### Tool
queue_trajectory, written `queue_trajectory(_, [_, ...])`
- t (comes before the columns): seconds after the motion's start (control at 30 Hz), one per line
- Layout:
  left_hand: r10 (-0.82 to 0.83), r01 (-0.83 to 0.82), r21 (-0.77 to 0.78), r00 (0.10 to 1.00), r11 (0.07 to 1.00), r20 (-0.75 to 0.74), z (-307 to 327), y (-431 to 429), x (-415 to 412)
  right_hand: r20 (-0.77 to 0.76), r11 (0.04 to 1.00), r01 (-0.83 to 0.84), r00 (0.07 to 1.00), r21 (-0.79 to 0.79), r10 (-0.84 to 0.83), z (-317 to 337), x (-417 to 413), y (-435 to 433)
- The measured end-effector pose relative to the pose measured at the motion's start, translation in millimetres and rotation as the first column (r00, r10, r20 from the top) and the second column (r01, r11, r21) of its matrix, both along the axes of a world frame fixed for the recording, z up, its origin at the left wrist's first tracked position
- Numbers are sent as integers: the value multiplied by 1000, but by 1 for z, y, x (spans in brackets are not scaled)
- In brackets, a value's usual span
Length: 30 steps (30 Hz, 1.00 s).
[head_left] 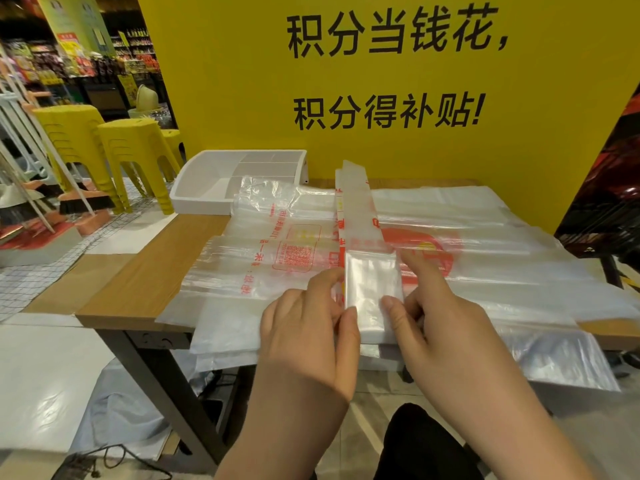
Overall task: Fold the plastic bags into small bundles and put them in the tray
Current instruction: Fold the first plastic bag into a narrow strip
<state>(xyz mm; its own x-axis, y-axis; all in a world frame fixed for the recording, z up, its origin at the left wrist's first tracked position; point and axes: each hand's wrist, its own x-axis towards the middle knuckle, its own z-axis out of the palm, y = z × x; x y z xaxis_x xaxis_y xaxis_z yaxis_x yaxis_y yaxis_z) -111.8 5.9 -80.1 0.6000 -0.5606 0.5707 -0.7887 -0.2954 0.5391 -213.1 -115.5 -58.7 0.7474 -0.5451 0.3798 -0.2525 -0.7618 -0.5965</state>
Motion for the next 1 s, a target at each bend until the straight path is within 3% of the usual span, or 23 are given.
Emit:
queue_trajectory(0.2, [68,-97,155,981,983,179,2,-10,4,-89,991,89,991,-104,-98,10,9,7])
queue_trajectory(0.37, [105,-162,199,957,966,270,-1,-13,9,-250,939,126,945,-319,-212,17,15,11])
queue_trajectory(0.53, [99,-161,181,946,970,309,-2,-15,14,-58,872,227,959,-434,-278,-6,19,1])
queue_trajectory(0.63, [43,-114,208,946,972,322,0,-14,19,-65,862,107,985,-495,-159,-13,19,-11])
queue_trajectory(0.7, [-47,-50,281,944,958,327,4,-12,26,-158,887,-36,987,-461,-42,-13,15,-20])
queue_trajectory(0.83, [-264,139,520,948,843,175,17,-9,44,-372,893,-261,921,-367,116,-9,7,-42])
queue_trajectory(1.0, [-364,234,585,924,776,113,21,-2,62,-564,836,-392,817,-384,124,-1,3,-58])
